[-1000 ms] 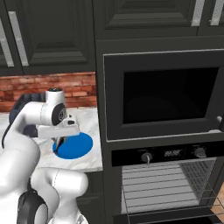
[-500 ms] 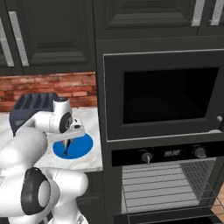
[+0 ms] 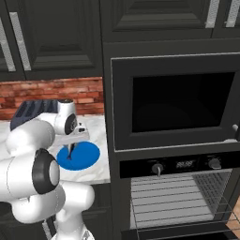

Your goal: Take the fish from the oven and place it on the plate on the counter.

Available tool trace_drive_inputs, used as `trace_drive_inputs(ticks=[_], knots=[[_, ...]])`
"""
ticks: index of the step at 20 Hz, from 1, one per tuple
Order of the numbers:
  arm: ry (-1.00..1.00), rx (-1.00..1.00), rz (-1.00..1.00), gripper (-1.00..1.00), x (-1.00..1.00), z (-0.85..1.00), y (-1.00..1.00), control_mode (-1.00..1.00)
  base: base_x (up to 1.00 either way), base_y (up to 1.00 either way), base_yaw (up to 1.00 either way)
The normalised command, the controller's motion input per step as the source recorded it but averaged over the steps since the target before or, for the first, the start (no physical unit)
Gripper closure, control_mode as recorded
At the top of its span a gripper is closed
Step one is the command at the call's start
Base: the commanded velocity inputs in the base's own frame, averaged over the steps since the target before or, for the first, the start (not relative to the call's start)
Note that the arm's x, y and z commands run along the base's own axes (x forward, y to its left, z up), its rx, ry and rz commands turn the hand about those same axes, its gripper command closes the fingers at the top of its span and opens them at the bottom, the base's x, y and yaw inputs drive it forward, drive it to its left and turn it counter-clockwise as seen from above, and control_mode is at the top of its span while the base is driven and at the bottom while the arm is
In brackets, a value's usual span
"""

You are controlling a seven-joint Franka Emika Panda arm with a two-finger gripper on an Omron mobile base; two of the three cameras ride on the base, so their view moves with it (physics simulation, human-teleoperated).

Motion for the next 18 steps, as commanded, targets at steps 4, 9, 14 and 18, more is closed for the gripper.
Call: trace_drive_inputs(ticks=[4,9,14,18], knots=[[0.0,0.0,0.0,1.0,0.0,-0.08,0.26,-1.0,0.0,0.0,0.0],[0.0,0.0,0.0,1.0,0.0,-0.2,0.0,-1.0,0.0,0.0,0.0],[0.0,0.0,0.0,1.0,0.02,-0.29,0.0,-1.0,0.0,0.0,0.0],[-0.01,0.0,0.0,1.0,0.03,-0.26,0.0,-1.0,0.0,0.0,0.0]])
